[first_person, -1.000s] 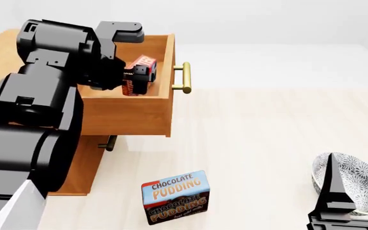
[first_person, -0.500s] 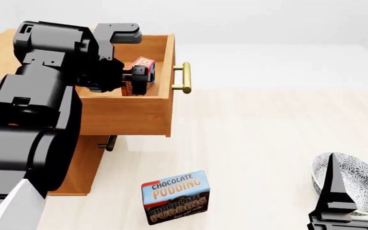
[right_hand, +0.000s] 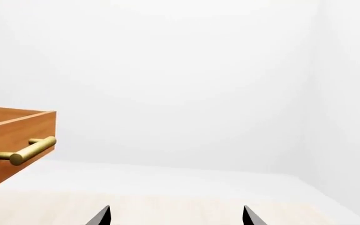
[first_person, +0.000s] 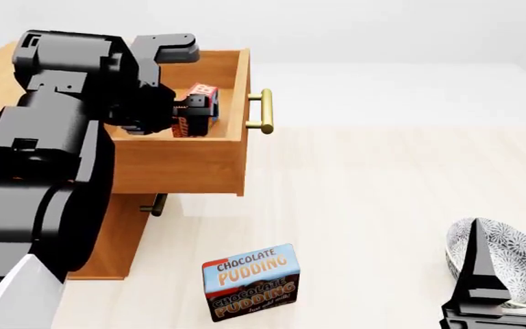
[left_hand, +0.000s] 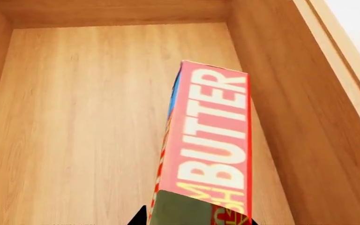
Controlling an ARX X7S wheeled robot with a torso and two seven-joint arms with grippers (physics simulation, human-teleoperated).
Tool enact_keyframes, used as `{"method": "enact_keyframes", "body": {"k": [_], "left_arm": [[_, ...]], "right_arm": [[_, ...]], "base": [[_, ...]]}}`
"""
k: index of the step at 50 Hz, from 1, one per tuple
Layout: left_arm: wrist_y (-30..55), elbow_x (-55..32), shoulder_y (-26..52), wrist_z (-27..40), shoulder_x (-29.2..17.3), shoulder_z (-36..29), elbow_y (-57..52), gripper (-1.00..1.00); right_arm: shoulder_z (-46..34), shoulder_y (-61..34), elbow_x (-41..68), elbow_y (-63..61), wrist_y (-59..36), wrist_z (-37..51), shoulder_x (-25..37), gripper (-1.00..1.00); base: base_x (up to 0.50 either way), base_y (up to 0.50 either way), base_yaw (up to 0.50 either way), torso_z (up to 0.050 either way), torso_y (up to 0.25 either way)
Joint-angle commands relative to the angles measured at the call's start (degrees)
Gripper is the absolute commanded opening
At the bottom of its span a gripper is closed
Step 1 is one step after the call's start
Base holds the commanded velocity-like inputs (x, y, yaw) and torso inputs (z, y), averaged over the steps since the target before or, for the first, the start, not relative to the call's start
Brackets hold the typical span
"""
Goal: Put the butter at the back in the top drawer of the cabinet and close it.
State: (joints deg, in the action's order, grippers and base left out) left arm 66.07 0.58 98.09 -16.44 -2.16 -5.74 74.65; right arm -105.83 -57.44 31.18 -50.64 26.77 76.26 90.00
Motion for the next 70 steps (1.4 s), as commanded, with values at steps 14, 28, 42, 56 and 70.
{"method": "enact_keyframes", "body": {"k": [14,28,42,56,70], "left_arm": [[1.5,-0.6,0.1,0.5,-0.1,1.5,0.3,-1.00],[0.7,-0.7,0.5,0.0,0.1,0.9,0.3,1.00],[-1.6,-0.7,2.4,1.1,-0.1,1.1,0.3,1.00],[-3.2,-0.7,5.4,1.1,-0.4,0.9,0.3,1.00],[-4.1,-0.8,9.9,-1.1,-0.4,1.0,0.3,1.00]], "right_arm": [[0.2,0.2,-0.1,0.0,0.1,0.1,0.0,1.00],[0.3,0.2,-0.2,-0.3,-0.2,0.2,0.0,1.00],[0.3,0.3,-0.6,-0.9,-0.7,0.7,0.0,1.00],[0.6,0.3,-0.6,-1.4,-1.3,0.5,0.0,1.00],[1.0,0.0,-0.8,-3.0,-2.6,0.7,0.0,1.00]], "base": [[0.00,0.00,0.00,0.000,0.000],[0.00,0.00,0.00,0.000,0.001],[0.00,0.00,0.00,0.000,0.000],[0.00,0.00,0.00,0.000,0.000],[0.00,0.00,0.00,0.000,0.000]]}}
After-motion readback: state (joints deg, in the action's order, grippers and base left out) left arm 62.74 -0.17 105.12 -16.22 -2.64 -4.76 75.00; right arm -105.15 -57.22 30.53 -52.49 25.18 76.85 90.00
